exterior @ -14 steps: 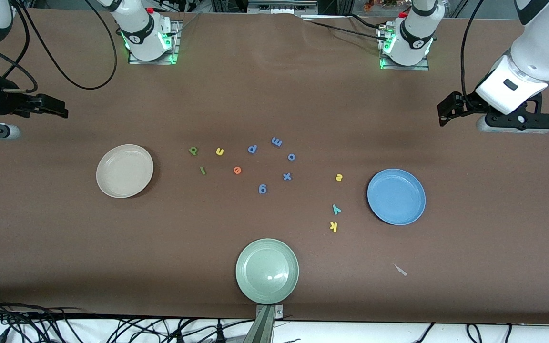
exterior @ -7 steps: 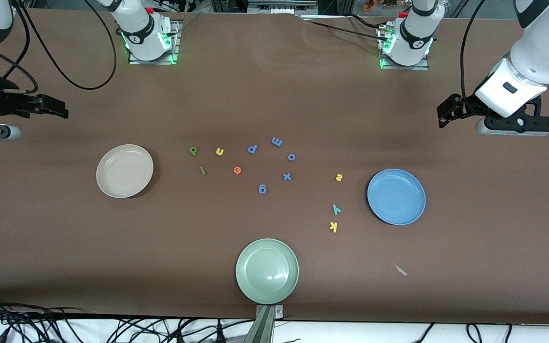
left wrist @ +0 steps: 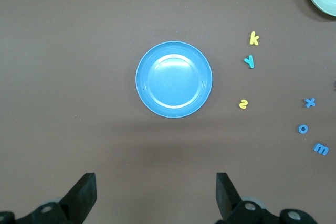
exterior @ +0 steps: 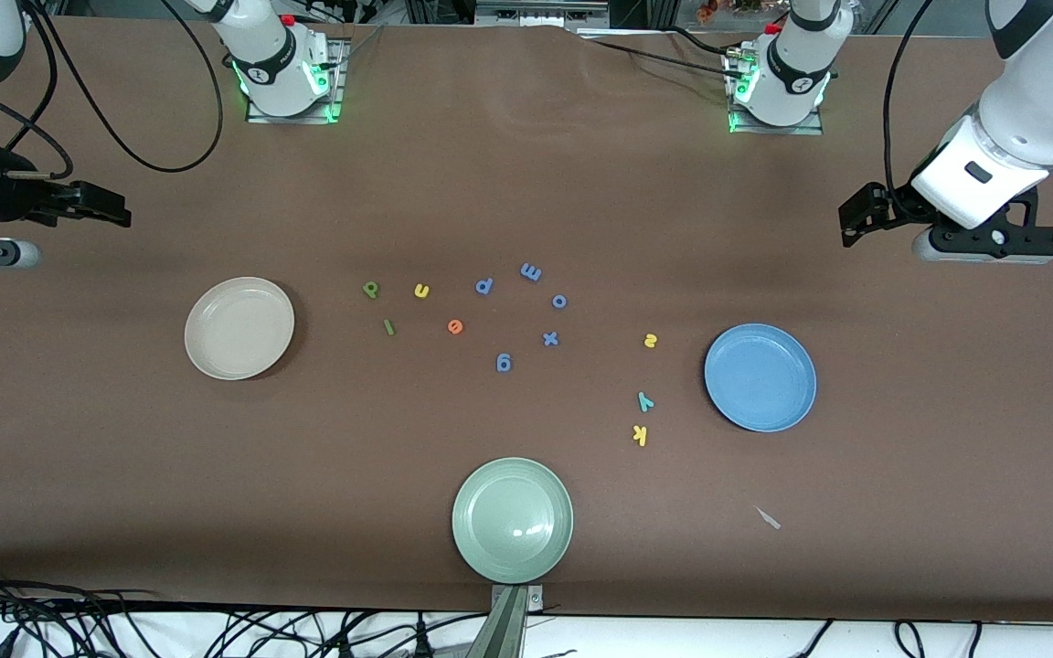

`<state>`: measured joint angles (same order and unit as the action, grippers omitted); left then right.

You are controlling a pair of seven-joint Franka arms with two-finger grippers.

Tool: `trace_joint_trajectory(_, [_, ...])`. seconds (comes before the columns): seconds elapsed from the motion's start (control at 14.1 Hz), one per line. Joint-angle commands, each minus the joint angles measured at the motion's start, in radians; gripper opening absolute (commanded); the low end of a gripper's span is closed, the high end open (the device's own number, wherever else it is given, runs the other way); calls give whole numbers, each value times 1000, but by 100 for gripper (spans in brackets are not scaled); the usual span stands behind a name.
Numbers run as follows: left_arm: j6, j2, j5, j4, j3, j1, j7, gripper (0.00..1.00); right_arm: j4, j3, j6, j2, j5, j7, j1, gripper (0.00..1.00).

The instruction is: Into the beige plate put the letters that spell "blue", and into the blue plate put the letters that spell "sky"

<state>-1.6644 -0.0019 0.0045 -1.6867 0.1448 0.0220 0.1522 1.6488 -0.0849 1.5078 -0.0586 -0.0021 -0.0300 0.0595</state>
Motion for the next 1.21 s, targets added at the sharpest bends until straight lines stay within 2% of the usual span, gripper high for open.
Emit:
trace_joint_trajectory(0.0, [26,13,20,32,2,-4,-6,100,5,14,41,6,-15,12,-12,100])
trace_joint_trajectory(1.14, [43,11,18,47,1,-7,-13,100,5,14,57,6,-13,12,-13,100])
